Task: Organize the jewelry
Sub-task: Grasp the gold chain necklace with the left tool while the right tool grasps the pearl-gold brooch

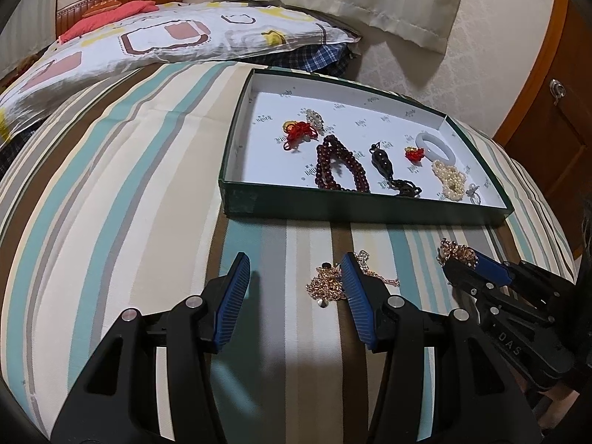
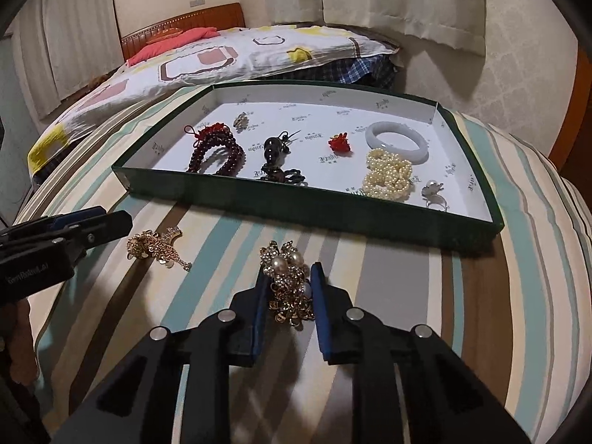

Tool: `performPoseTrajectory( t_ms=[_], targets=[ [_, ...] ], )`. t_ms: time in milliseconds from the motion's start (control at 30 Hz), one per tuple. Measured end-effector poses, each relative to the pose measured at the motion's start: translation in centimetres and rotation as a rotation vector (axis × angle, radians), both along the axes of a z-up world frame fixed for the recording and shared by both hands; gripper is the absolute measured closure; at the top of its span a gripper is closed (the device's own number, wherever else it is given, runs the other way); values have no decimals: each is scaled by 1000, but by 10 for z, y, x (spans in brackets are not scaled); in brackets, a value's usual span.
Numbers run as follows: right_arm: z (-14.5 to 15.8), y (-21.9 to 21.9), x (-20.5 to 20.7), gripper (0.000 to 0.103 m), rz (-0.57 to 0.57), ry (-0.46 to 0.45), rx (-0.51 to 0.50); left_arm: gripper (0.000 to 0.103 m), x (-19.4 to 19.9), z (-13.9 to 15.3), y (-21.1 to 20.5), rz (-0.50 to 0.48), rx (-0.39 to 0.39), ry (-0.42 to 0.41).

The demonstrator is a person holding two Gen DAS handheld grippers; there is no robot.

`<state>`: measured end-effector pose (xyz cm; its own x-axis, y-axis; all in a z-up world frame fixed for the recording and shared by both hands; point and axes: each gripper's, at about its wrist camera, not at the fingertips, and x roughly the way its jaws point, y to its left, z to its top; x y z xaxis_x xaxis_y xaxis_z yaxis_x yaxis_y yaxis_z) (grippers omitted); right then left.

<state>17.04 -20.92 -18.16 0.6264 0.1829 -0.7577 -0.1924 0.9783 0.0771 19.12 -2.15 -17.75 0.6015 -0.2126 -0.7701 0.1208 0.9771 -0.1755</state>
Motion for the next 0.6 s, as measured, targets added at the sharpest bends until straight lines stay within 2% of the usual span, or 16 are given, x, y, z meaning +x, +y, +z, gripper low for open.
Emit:
performPoseTrajectory(
  t_ms=[600],
  targets=[
    [9,-32,2,80,-78,-34,4,53,3,-10,-31,-69,21,6]
  ],
)
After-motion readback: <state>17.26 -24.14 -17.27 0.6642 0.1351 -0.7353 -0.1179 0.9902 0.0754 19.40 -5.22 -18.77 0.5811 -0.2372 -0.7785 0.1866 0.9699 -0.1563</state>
